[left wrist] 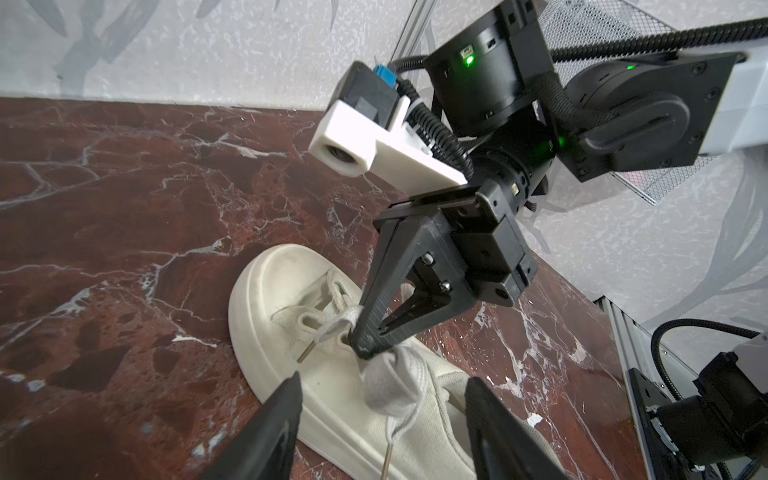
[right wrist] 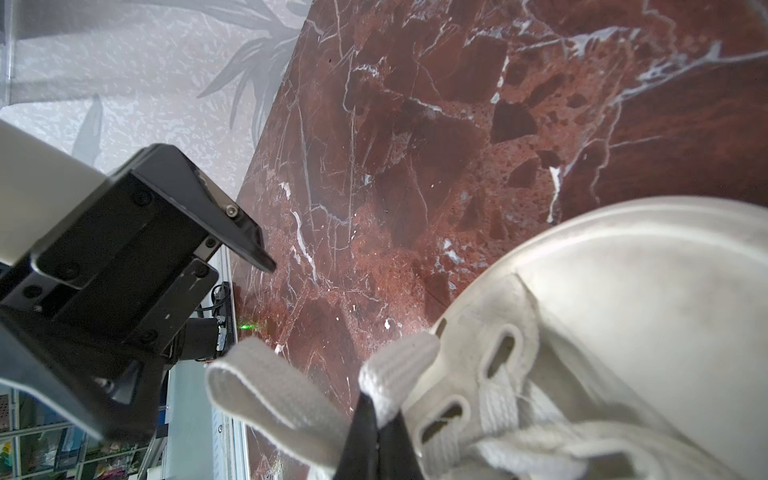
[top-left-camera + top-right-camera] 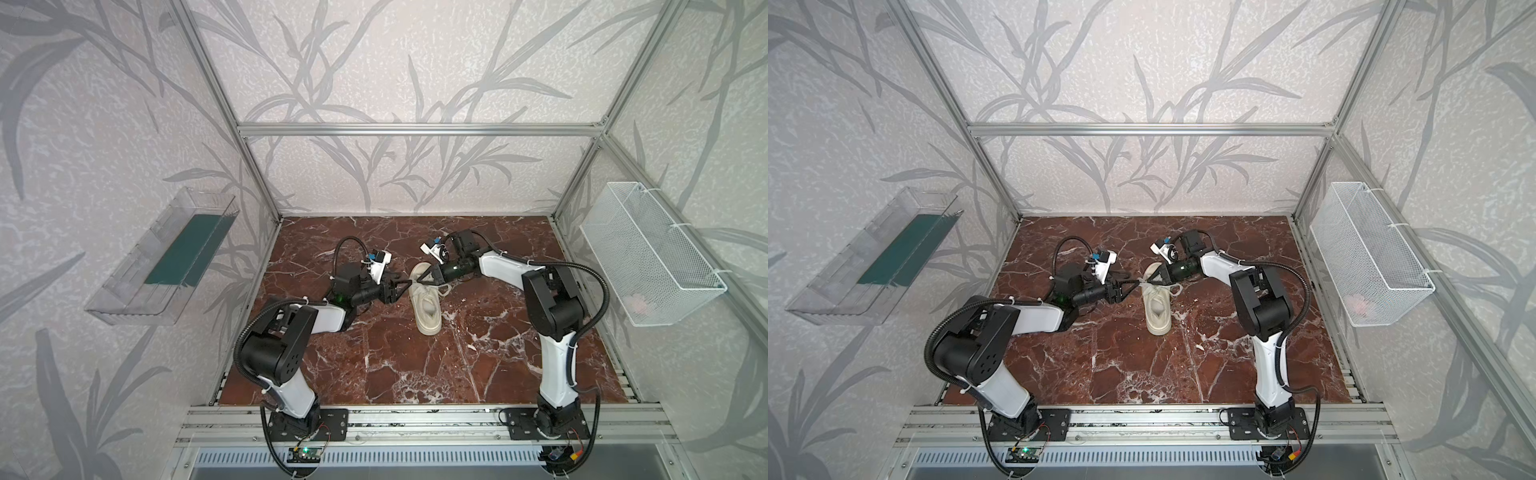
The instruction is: Tie the shoes
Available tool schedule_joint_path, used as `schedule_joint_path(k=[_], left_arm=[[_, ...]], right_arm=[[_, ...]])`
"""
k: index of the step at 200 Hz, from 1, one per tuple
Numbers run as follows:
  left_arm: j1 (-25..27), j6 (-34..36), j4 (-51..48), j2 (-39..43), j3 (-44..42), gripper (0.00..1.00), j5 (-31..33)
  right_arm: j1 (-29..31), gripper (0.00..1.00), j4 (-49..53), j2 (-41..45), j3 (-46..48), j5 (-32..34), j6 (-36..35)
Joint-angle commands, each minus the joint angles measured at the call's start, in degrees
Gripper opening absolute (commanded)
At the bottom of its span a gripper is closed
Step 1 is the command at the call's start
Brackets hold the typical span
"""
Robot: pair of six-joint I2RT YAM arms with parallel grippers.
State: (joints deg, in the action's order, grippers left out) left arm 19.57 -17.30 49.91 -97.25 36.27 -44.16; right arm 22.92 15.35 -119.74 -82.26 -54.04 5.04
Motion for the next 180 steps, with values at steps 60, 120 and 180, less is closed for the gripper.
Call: schedule_joint_path(k=[60, 120, 180], left_arm=[[2.2, -0.64, 0.55, -4.09, 3.12, 0.34, -0.18], [2.03, 3.3, -4.82, -2.04, 3.37, 0.01, 2.2], [1.58, 3.81, -7.08, -2.59, 4.37, 0.0, 1.7]], right_arm=[[0.02, 0.0, 1.95, 0.96, -1.68, 0.06, -1.25], [-0.2, 0.0, 2.39, 2.18, -0.52, -0.15, -1.88], [-3.74, 0.0, -0.66, 5.49, 4.2, -0.5, -0.8]])
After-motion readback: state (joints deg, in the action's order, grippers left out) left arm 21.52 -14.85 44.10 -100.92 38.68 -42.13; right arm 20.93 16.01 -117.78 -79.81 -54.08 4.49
